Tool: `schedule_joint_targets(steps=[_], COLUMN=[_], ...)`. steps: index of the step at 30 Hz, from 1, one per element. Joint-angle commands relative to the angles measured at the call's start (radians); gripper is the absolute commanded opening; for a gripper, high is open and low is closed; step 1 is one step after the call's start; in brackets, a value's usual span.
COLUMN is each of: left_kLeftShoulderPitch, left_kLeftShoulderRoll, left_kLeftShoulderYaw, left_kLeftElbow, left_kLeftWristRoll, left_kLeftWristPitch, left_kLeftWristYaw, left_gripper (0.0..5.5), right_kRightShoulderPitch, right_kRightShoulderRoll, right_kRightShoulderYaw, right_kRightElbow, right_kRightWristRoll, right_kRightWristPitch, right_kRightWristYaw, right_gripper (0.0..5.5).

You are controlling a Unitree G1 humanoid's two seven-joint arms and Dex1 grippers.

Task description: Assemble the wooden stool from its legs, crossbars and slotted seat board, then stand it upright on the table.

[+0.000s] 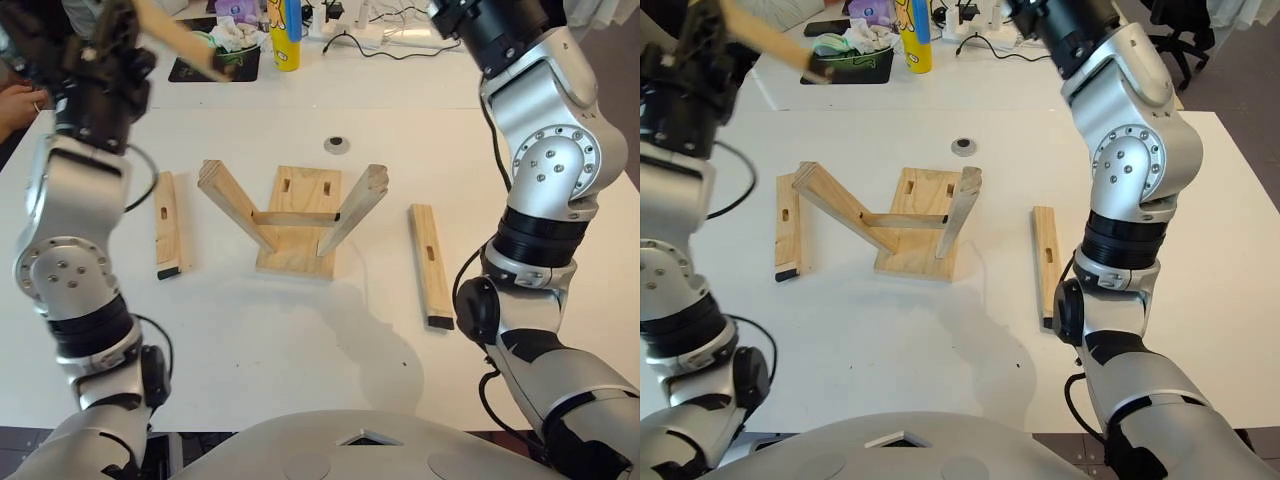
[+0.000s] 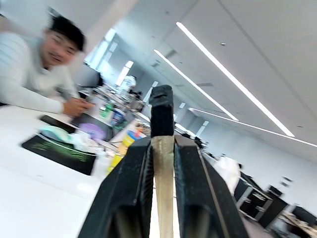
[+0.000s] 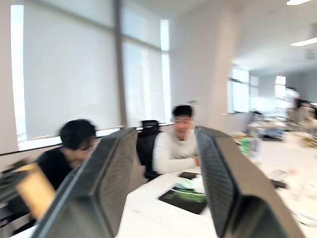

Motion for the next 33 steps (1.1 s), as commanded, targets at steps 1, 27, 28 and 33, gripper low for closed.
schedule_joint_targets(steps=[1, 27, 28, 33], left_kLeftShoulderPitch=[0.170, 0.241, 0.244, 0.243], left_kLeftShoulderRoll=[0.096, -0.202, -0.207, -0.218], left_kLeftShoulderYaw=[0.104, 0.045, 0.044, 0.049], left_kLeftElbow=[0.062, 0.462, 0.461, 0.470], left_kLeftWristRoll=[0.173, 0.576, 0.585, 0.619], left_kLeftWristPitch=[-0.036, -0.268, -0.269, -0.283], left_kLeftWristYaw=[-0.124, -0.332, -0.333, -0.335], left_gripper=[0.43, 0.43, 0.43, 0.43], right_kRightShoulderPitch=[0.153, 0.655, 0.654, 0.655], right_kRightShoulderRoll=[-0.050, -0.007, -0.007, -0.008], right_kRightShoulderYaw=[-0.003, 0.186, 0.186, 0.189], right_kRightElbow=[0.048, 0.001, 0.003, 0.007], right_kRightWristRoll=[-0.175, -0.519, -0.519, -0.520], right_kRightWristPitch=[-0.141, -0.594, -0.593, -0.592], right_kRightWristYaw=[-0.093, -0.131, -0.130, -0.124], right_gripper=[1.39, 0.00, 0.00, 0.00])
